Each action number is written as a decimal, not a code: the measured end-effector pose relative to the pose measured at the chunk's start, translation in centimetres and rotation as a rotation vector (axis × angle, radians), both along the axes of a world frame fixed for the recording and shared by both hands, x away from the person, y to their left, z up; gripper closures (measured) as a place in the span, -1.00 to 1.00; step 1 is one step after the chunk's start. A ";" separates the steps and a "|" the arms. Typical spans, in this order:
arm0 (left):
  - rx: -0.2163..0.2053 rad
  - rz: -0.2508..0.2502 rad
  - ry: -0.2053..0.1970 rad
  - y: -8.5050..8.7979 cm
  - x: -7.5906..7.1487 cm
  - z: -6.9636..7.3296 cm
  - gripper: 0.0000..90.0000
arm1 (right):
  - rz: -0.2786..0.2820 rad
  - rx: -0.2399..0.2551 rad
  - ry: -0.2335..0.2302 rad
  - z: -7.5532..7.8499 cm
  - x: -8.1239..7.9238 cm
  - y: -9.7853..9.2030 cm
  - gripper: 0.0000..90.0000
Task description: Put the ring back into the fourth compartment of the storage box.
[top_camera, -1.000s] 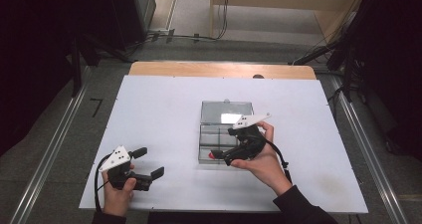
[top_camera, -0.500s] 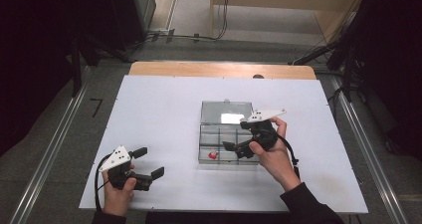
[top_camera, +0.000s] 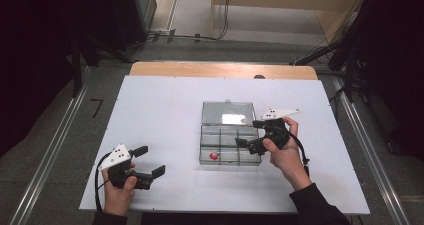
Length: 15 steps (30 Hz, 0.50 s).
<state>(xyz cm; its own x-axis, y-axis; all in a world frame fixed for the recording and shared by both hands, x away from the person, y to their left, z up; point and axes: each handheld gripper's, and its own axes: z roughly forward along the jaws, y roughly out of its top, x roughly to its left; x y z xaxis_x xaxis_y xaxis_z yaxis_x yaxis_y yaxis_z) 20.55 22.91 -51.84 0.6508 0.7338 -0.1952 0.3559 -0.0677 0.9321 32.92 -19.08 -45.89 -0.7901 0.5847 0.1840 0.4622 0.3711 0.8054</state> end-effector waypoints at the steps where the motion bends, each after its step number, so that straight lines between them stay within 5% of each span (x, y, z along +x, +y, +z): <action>1: -0.003 0.000 -0.003 -0.1 0.0 0.2 -1.00 | -0.006 0.005 0.002 0.0 0.1 -0.2 -1.00; 15: 0.006 0.040 0.047 -0.7 1.9 1.4 -1.00 | -0.030 0.043 0.028 0.3 1.1 -1.4 -1.00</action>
<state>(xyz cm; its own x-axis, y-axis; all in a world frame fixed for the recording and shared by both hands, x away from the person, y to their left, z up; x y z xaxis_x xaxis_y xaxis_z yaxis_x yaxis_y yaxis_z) 22.47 22.17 -50.43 0.6116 0.7600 -0.2202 0.4014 -0.0582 0.9141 34.01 -20.44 -45.59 -0.7667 0.5988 0.2314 0.4952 0.3224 0.8067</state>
